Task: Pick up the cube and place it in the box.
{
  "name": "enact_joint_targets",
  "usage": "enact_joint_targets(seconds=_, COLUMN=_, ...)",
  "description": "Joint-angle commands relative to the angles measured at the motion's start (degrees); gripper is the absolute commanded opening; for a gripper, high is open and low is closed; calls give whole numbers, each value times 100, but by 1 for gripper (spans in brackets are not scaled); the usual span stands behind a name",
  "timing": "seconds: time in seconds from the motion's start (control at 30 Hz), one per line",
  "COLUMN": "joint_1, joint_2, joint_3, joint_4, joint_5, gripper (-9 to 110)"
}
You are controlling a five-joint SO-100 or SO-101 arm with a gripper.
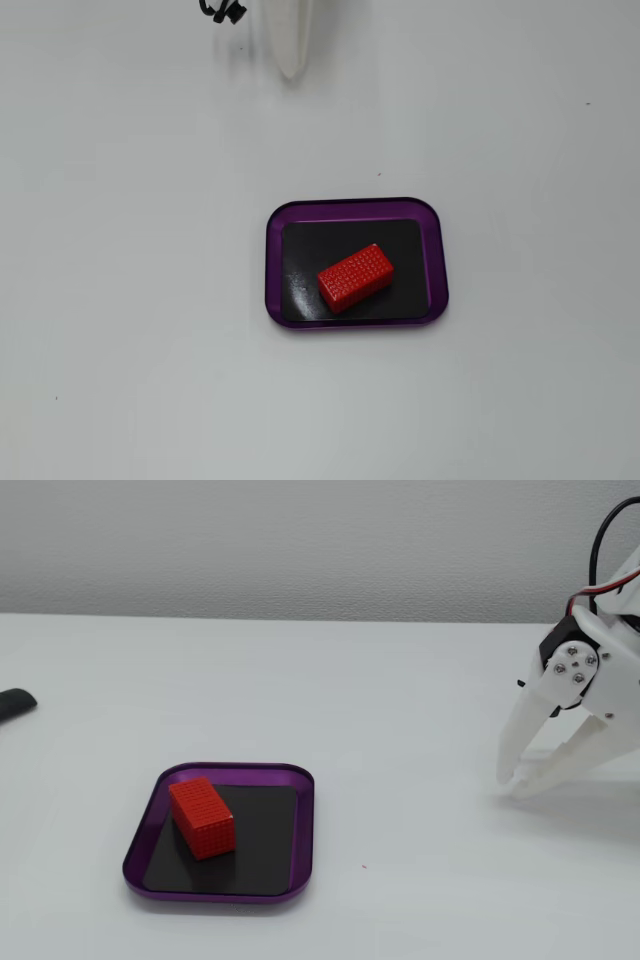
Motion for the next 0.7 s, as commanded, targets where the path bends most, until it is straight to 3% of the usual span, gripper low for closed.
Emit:
enact_joint_targets(seconds=0.0, joint_1=-352, joint_2=281, joint_3=35, joint_4=-18, joint_5=-35, gripper=-1)
enact_joint_targets(seconds=0.47, joint_1=-729, joint_2=281, joint_3=35, joint_4=-9, joint_5=26, gripper=-1)
enact_joint_targets(seconds=0.67, joint_1=-264, joint_2=281, joint_3=35, joint_4=-9, joint_5=26, gripper=-1)
